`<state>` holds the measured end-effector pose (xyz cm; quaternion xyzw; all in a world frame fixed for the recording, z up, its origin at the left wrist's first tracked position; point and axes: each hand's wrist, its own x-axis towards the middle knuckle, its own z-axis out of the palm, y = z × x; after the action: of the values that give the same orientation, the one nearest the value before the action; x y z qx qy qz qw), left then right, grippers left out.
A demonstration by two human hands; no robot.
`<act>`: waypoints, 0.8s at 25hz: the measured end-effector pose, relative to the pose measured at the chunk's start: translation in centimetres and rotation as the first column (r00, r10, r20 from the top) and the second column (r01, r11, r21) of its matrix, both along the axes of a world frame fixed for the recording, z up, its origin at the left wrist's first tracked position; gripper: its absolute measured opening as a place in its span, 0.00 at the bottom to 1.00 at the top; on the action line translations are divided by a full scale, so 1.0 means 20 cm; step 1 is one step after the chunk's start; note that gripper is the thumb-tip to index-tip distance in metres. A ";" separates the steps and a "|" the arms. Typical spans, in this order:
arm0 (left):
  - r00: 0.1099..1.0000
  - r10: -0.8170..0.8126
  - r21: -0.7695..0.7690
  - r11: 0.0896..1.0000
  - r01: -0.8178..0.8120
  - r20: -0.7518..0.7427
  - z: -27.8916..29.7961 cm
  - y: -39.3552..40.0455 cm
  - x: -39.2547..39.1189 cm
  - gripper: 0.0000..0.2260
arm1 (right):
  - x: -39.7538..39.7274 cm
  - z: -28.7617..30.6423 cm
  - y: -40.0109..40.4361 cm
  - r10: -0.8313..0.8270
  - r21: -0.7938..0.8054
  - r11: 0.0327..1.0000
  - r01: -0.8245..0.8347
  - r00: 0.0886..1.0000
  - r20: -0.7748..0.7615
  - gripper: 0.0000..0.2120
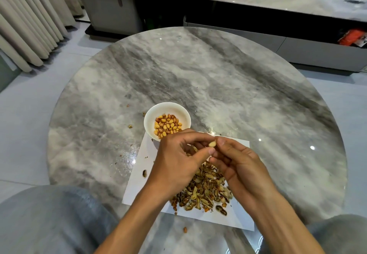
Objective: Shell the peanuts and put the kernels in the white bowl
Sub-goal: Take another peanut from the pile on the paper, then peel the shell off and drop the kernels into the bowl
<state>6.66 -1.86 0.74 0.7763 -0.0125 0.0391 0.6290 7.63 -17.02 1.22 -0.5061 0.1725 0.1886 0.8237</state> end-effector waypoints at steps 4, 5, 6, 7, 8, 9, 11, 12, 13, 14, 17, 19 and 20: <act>0.998 0.056 -0.105 0.993 -0.053 0.026 0.01 0.01 0.00 0.12 | -0.02 0.05 -0.02 0.039 -0.003 0.999 -0.039 0.999 0.036 0.08; 0.998 0.059 -0.140 0.989 -0.056 0.016 0.01 0.01 0.00 0.11 | -0.01 0.06 -0.03 0.069 -0.057 0.996 -0.064 0.994 0.085 0.10; 0.998 0.054 -0.176 0.983 -0.052 0.006 0.02 0.01 0.00 0.10 | -0.01 0.08 -0.03 0.103 -0.119 0.989 -0.086 0.984 0.143 0.10; 0.999 0.040 -0.204 0.978 -0.039 0.002 0.02 0.01 0.01 0.09 | -0.01 0.09 -0.03 0.136 -0.180 0.978 -0.100 0.971 0.198 0.10; 1.000 0.020 -0.217 0.976 -0.018 0.006 0.02 0.01 0.01 0.09 | -0.01 0.10 -0.03 0.159 -0.230 0.968 -0.103 0.957 0.241 0.10; 1.000 -0.006 -0.212 0.977 0.009 0.017 0.02 0.02 0.02 0.08 | -0.01 0.10 -0.03 0.167 -0.264 0.960 -0.094 0.949 0.268 0.09; 0.999 -0.045 -0.197 0.979 0.050 0.030 0.01 0.02 0.02 0.08 | -0.02 0.09 -0.01 0.142 -0.273 0.960 -0.060 0.945 0.293 0.09; 0.998 -0.052 -0.200 0.978 0.057 0.032 0.00 0.02 0.02 0.08 | -0.02 0.08 -0.01 0.121 -0.248 0.968 -0.046 0.948 0.294 0.08; 0.998 -0.054 -0.206 0.977 0.061 0.038 0.00 0.02 0.02 0.08 | -0.02 0.08 0.00 0.102 -0.212 0.976 -0.040 0.951 0.291 0.09; 0.998 -0.053 -0.209 0.976 0.062 0.046 0.00 0.02 0.02 0.08 | -0.02 0.07 0.01 0.093 -0.183 0.982 -0.040 0.953 0.287 0.09; 0.997 -0.053 -0.209 0.976 0.063 0.051 0.02 0.02 0.02 0.08 | -0.02 0.07 0.02 0.104 -0.125 0.990 -0.071 0.954 0.283 0.13; 0.997 -0.046 -0.194 0.979 0.056 0.056 0.02 0.02 0.02 0.08 | -0.01 0.08 0.00 0.118 -0.107 0.990 -0.093 0.960 0.255 0.13; 0.997 -0.040 -0.182 0.982 0.052 0.069 0.01 0.02 0.02 0.08 | 0.00 0.08 0.00 0.125 -0.111 0.989 -0.101 0.963 0.239 0.12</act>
<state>7.06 -1.38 0.99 0.7128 -0.0472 0.0511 0.6979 7.59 -17.11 2.85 -0.5742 0.0489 0.1628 0.8009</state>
